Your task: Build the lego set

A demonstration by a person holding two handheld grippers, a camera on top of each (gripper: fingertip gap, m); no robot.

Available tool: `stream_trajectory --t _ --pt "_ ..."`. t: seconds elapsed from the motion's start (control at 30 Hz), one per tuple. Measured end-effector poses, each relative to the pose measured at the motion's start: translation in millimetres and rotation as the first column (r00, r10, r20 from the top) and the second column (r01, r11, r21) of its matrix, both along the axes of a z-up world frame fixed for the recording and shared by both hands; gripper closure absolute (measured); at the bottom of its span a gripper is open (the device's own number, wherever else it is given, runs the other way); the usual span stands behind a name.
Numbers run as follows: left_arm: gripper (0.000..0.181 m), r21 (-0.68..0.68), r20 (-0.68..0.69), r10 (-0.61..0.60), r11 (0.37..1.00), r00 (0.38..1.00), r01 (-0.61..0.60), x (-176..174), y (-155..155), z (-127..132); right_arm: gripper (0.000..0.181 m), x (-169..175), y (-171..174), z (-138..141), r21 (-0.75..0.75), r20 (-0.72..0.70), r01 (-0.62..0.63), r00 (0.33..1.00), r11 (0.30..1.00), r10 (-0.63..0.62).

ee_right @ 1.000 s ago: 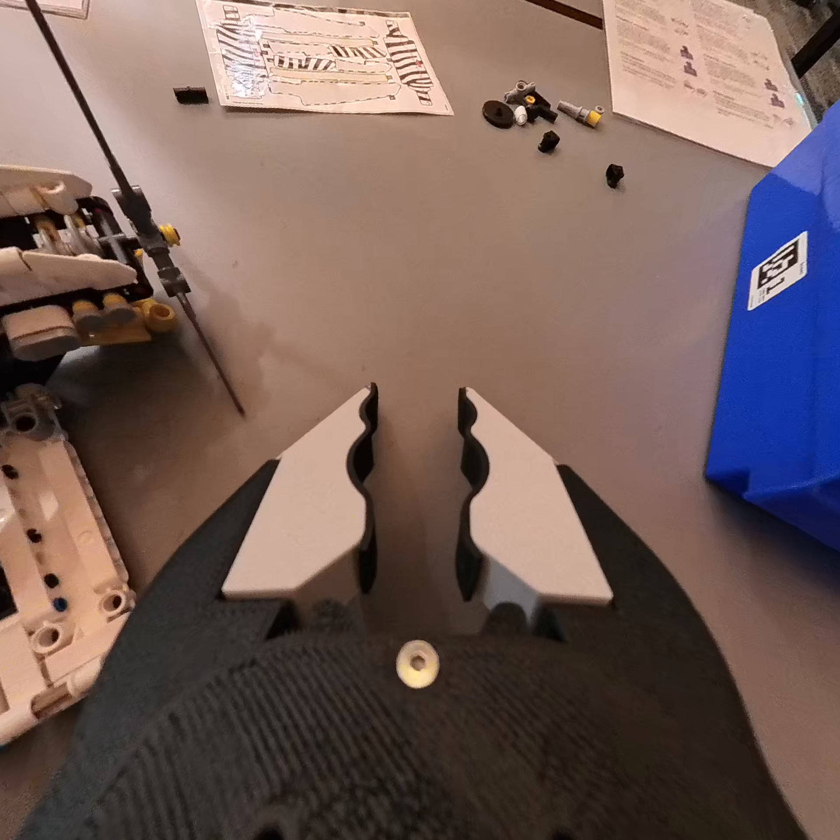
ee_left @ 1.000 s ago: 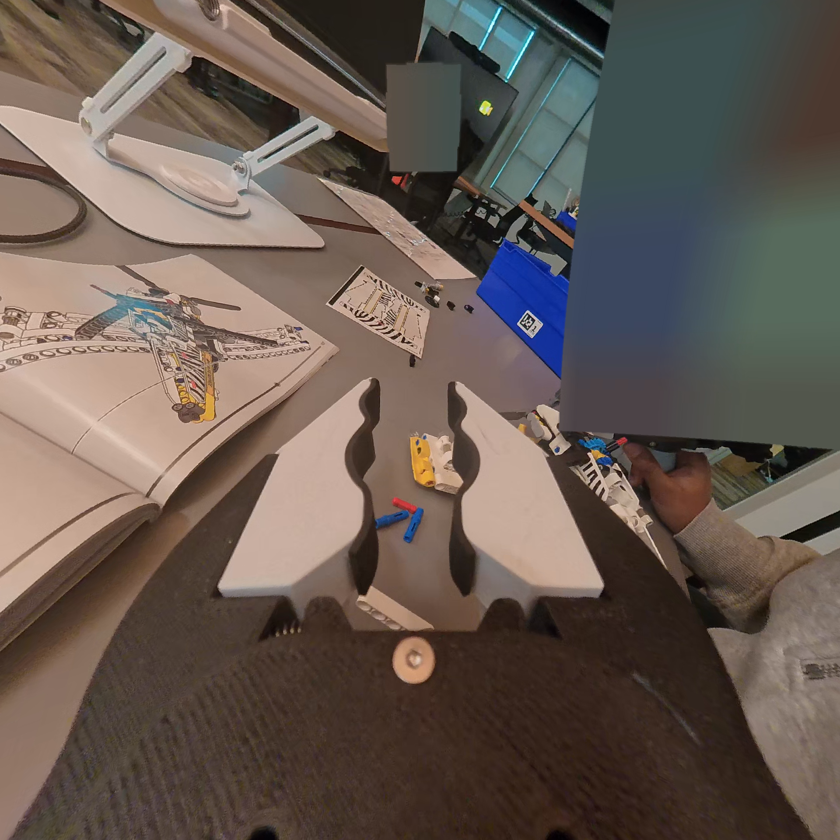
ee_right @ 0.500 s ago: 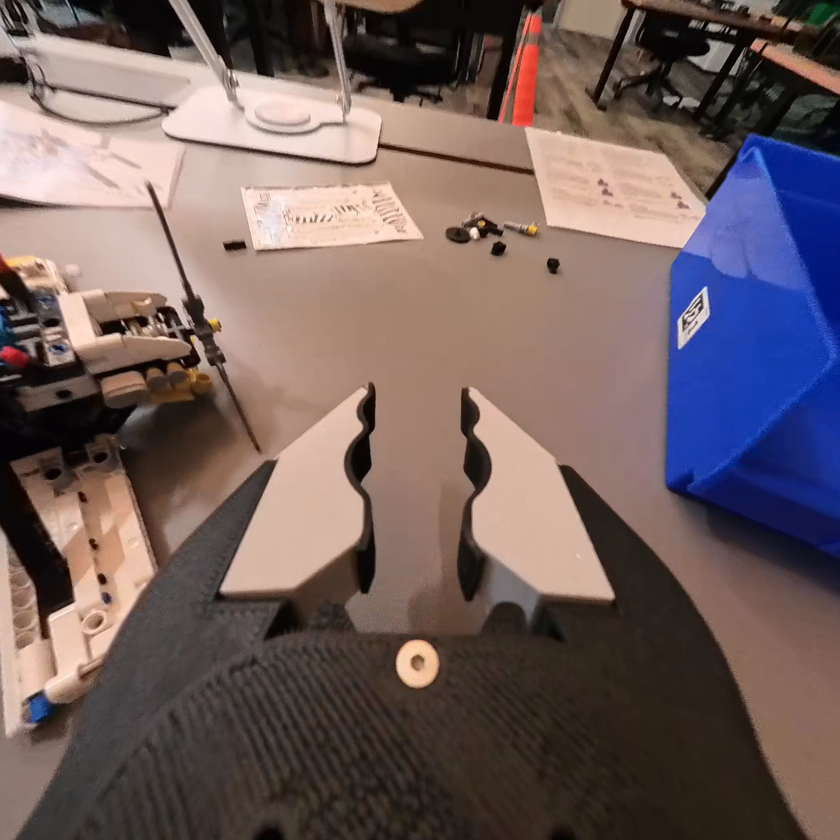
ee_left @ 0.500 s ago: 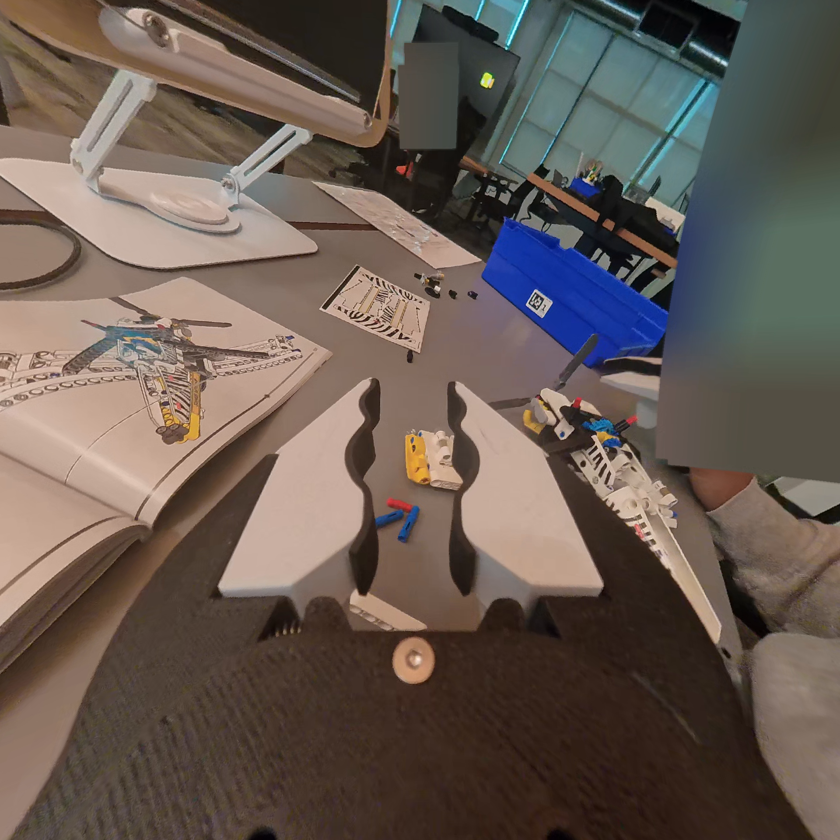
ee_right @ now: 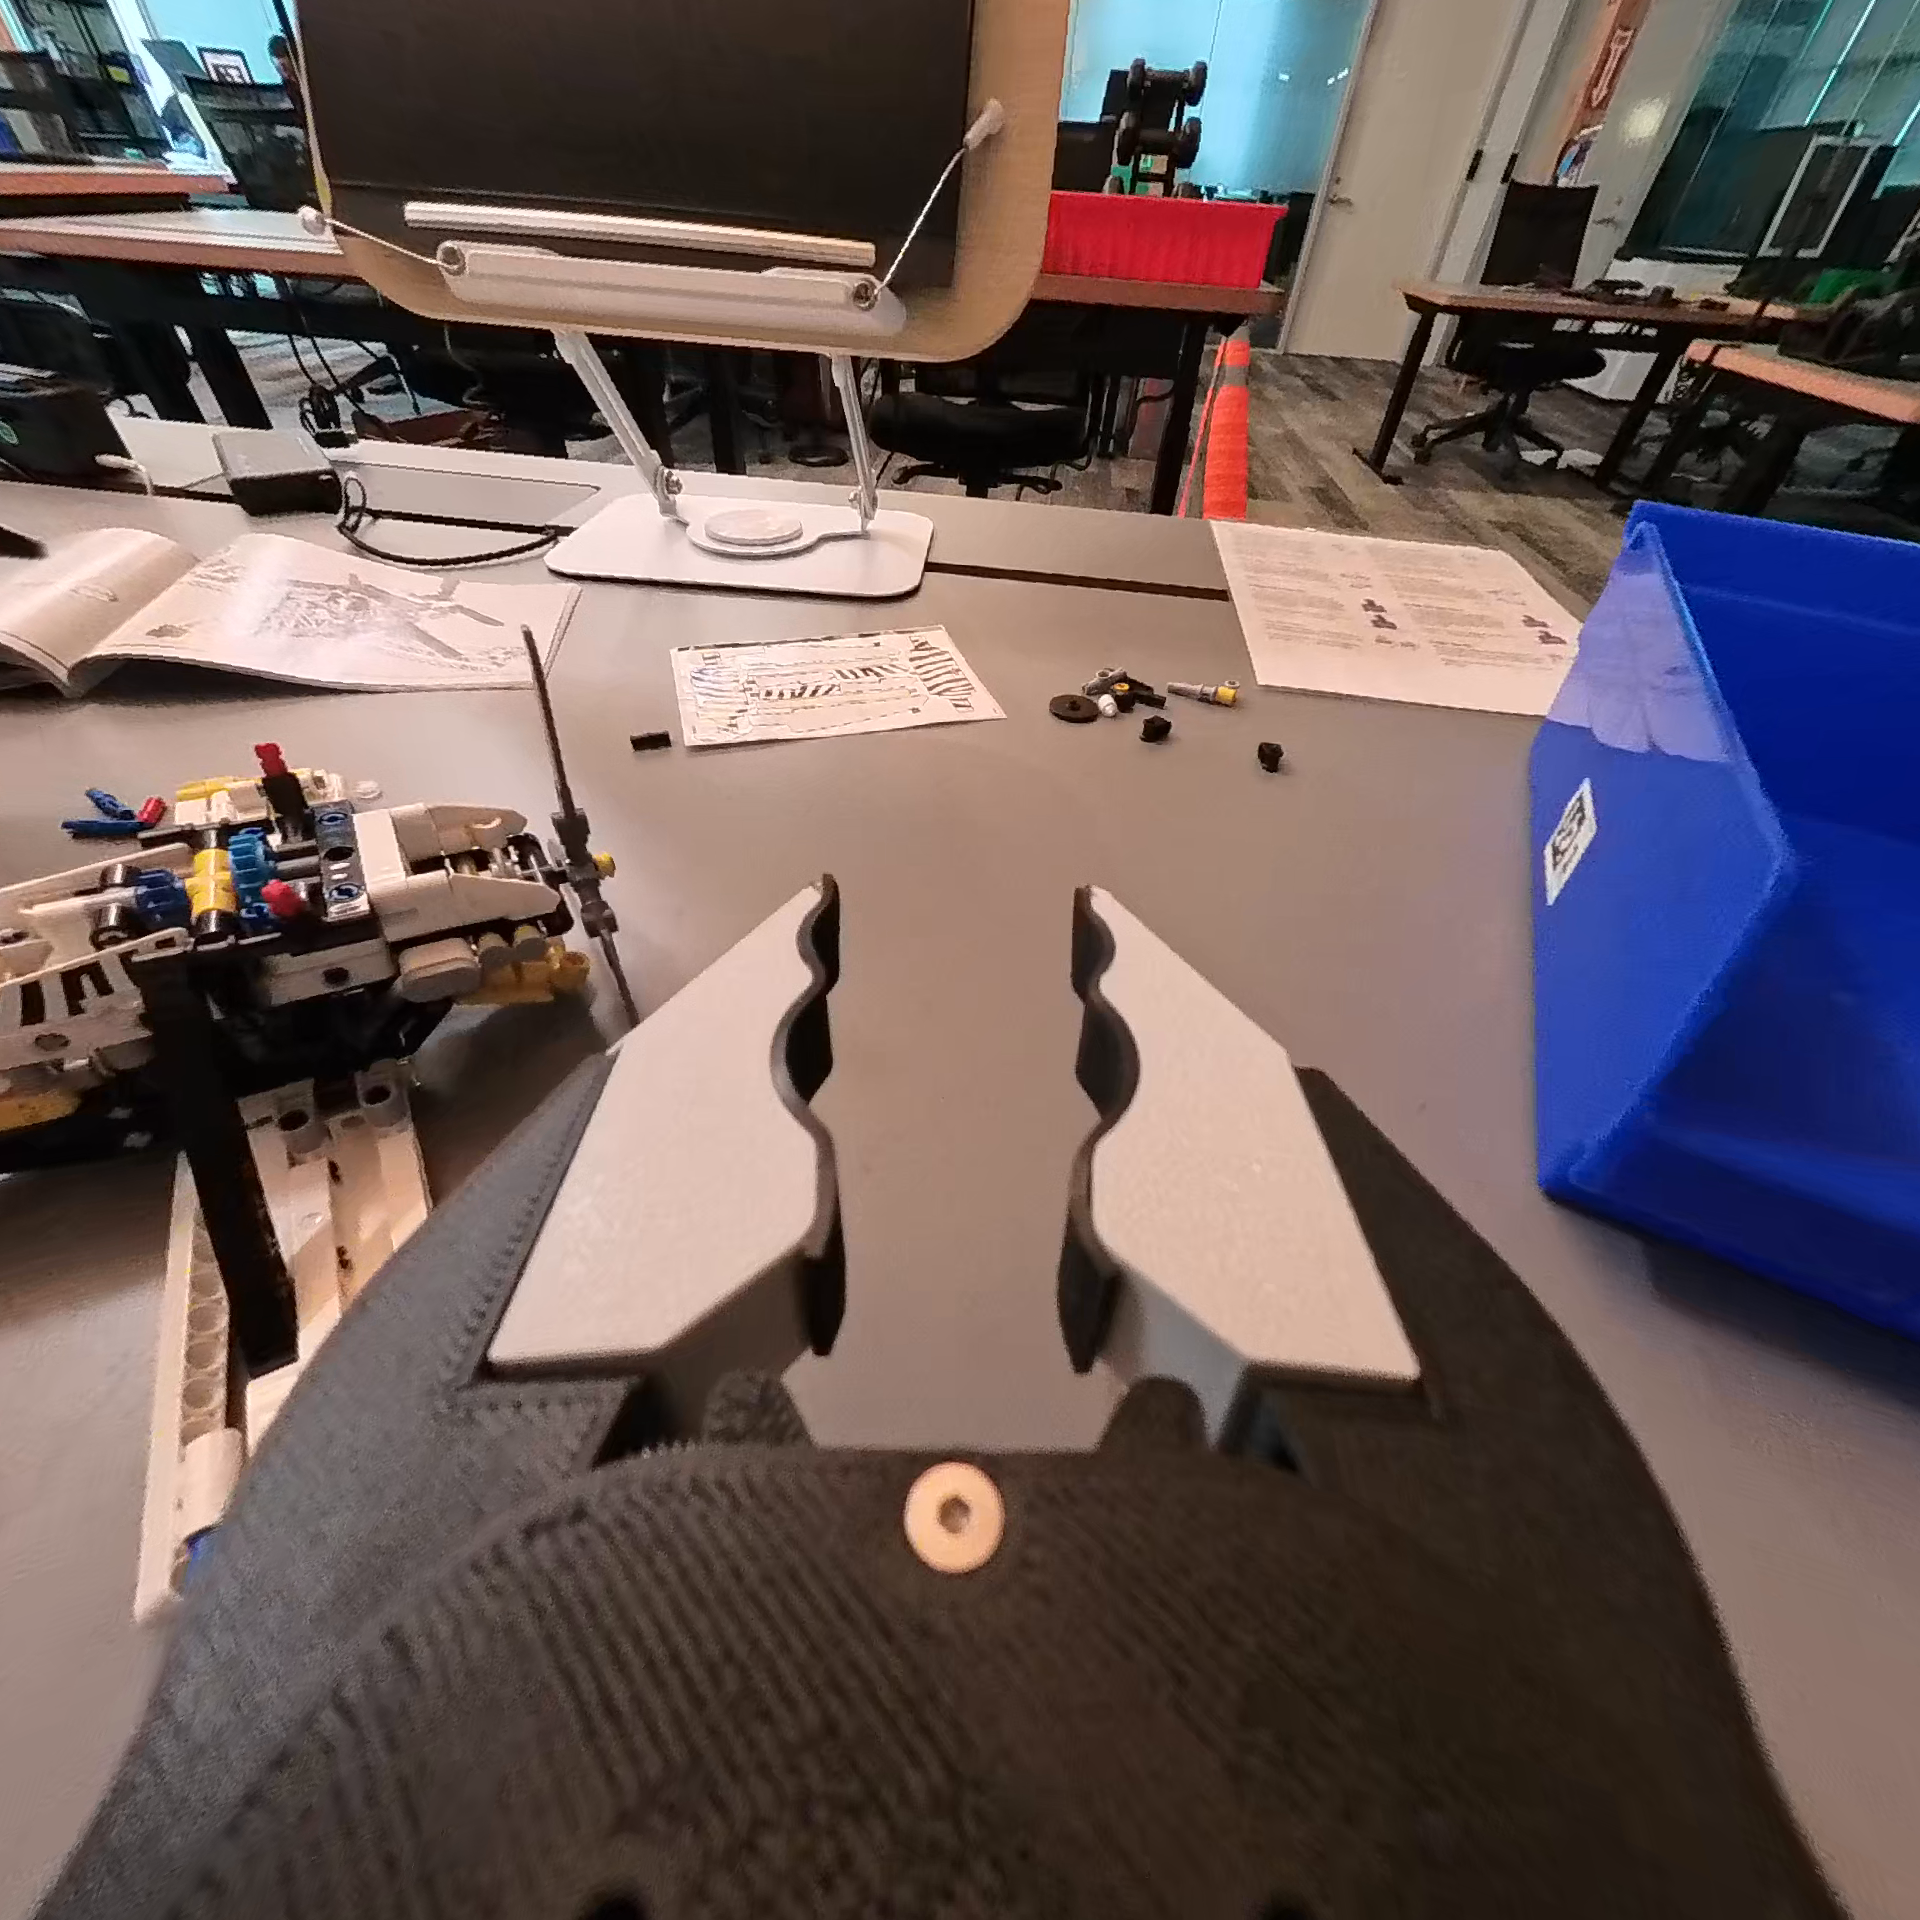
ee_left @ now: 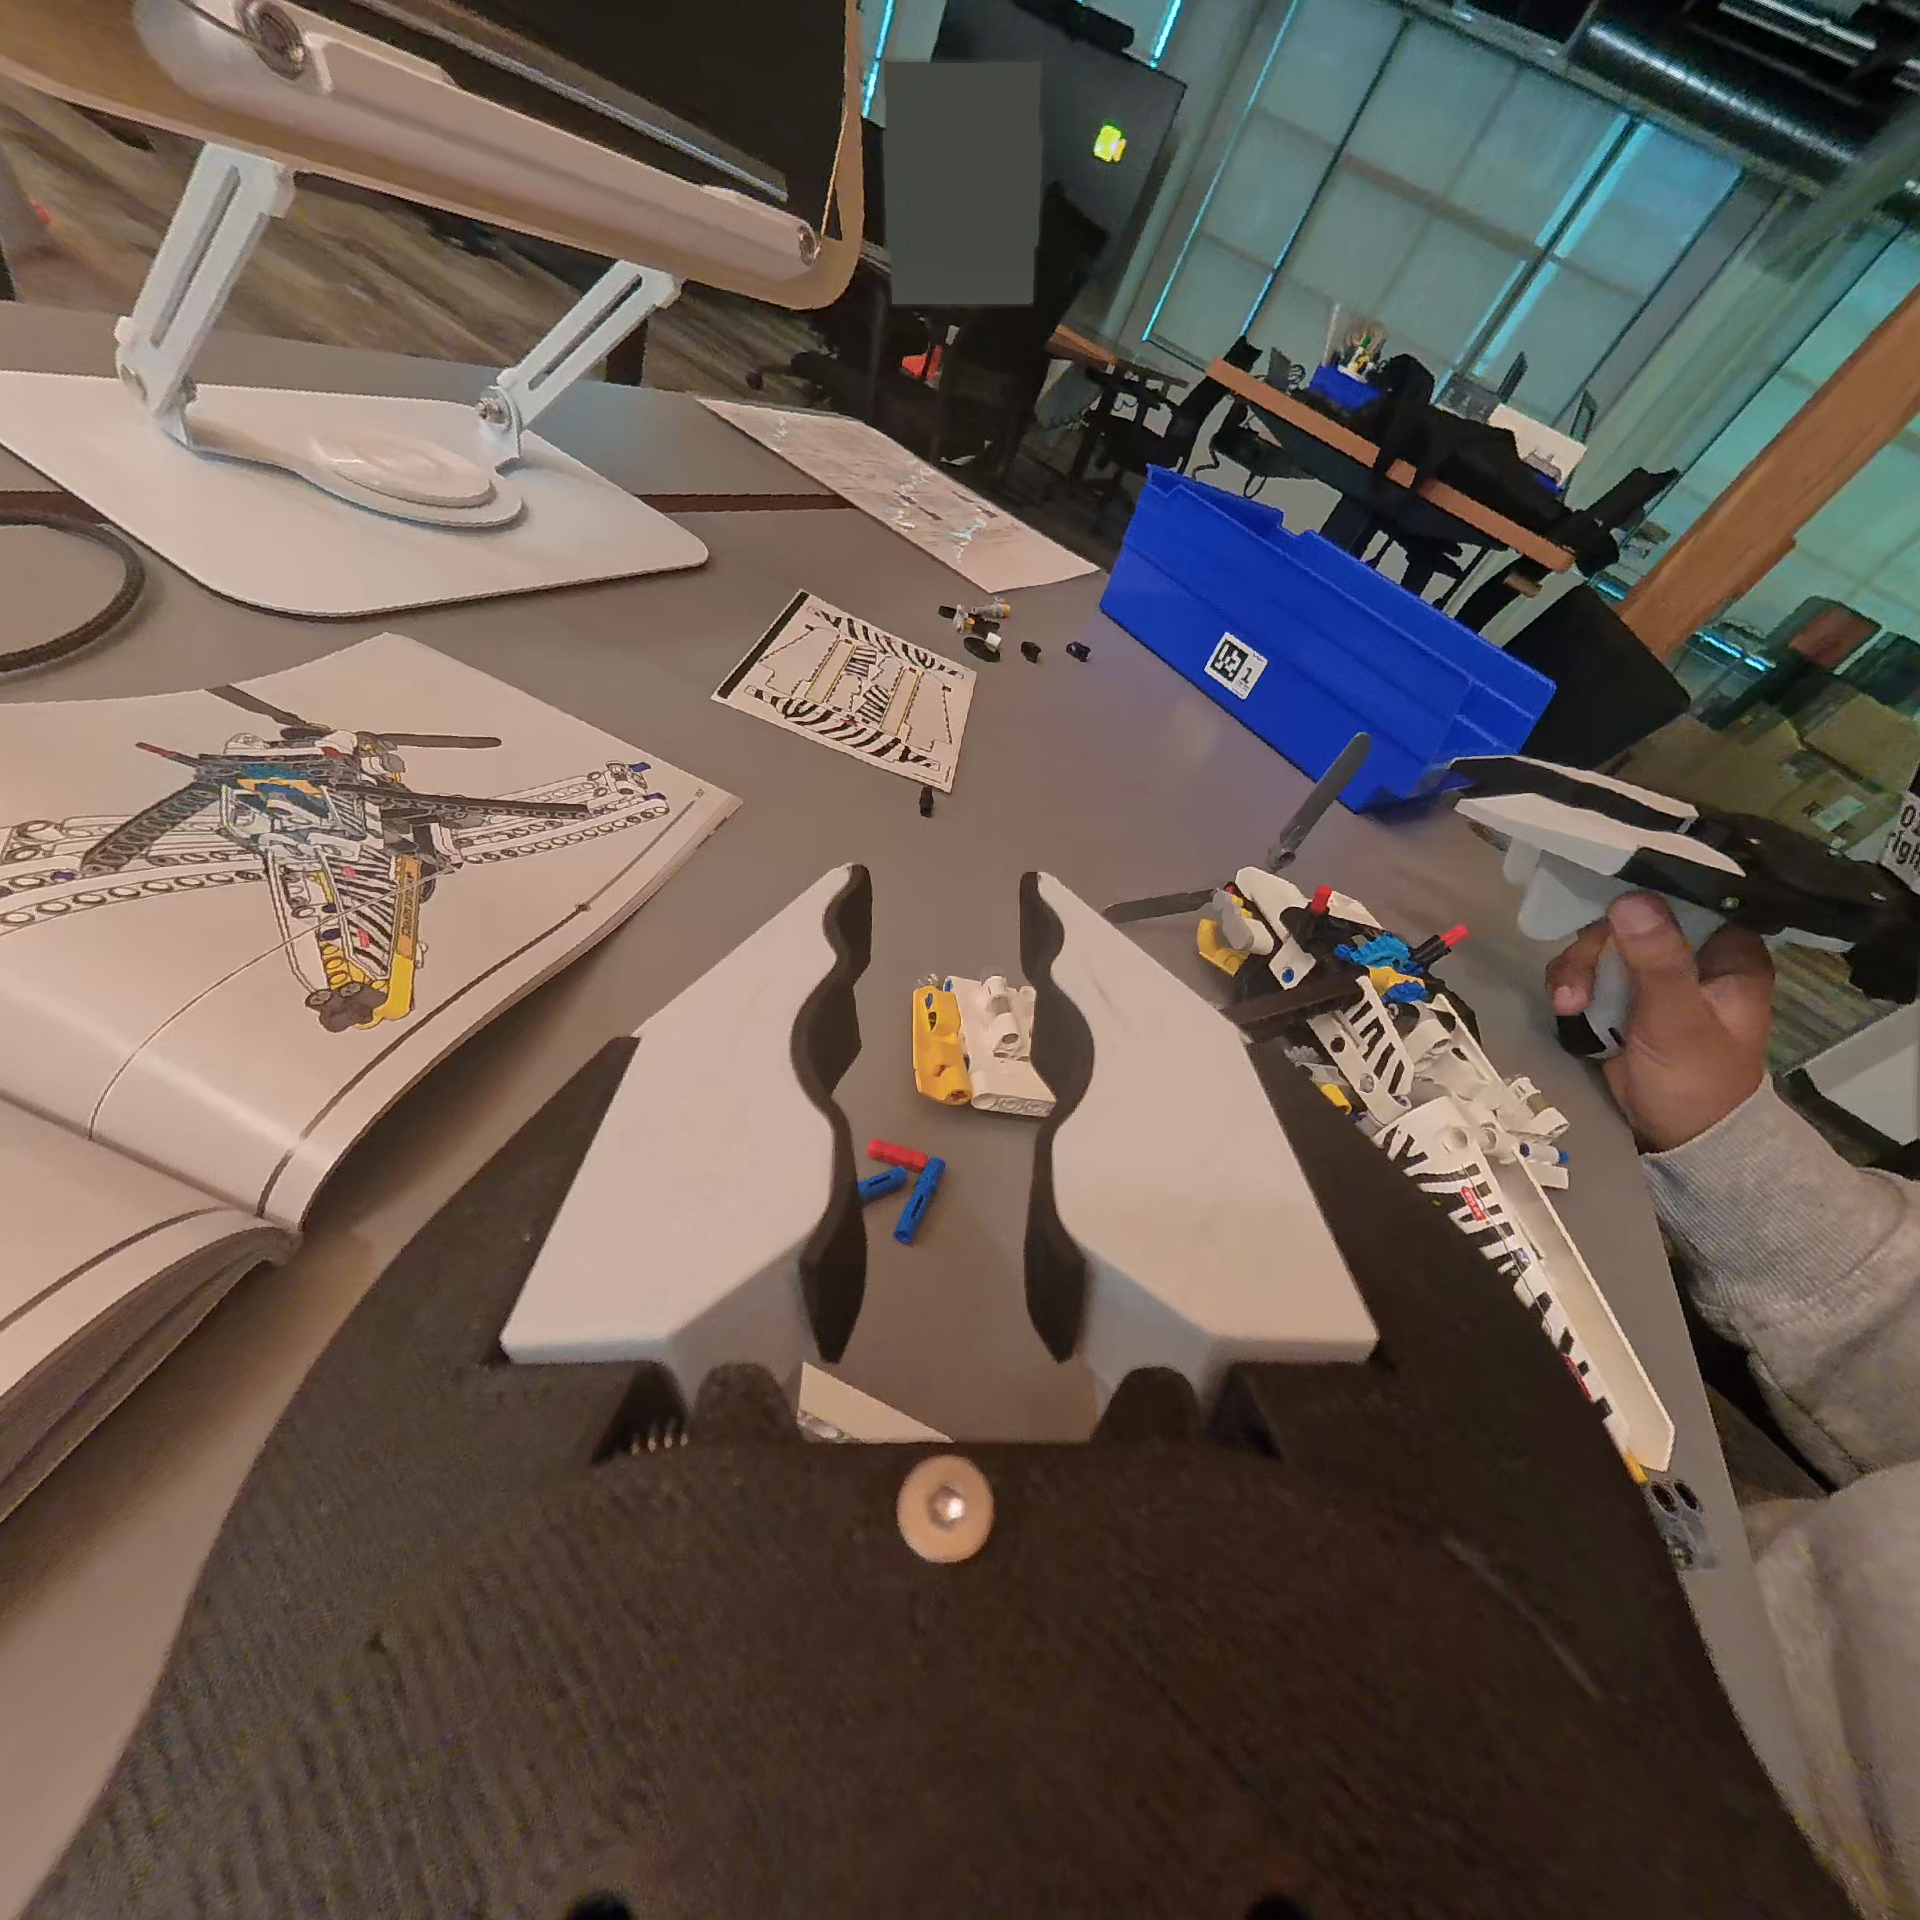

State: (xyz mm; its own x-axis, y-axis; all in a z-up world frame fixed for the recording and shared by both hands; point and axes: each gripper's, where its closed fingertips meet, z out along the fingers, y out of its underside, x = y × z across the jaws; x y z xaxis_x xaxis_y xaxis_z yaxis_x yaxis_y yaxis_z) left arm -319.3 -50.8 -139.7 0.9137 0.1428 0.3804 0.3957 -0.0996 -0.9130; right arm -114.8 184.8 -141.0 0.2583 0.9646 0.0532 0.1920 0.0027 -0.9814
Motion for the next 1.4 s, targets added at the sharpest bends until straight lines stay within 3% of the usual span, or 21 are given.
stream_trajectory --t 1.4 --pt "0.154 -0.002 0.010 -0.020 1.000 1.000 0.020 4.0 2.2 -1.0 0.139 -2.5 1.8 -2.1 -0.018 0.013 -0.005 1.000 1.000 0.005"
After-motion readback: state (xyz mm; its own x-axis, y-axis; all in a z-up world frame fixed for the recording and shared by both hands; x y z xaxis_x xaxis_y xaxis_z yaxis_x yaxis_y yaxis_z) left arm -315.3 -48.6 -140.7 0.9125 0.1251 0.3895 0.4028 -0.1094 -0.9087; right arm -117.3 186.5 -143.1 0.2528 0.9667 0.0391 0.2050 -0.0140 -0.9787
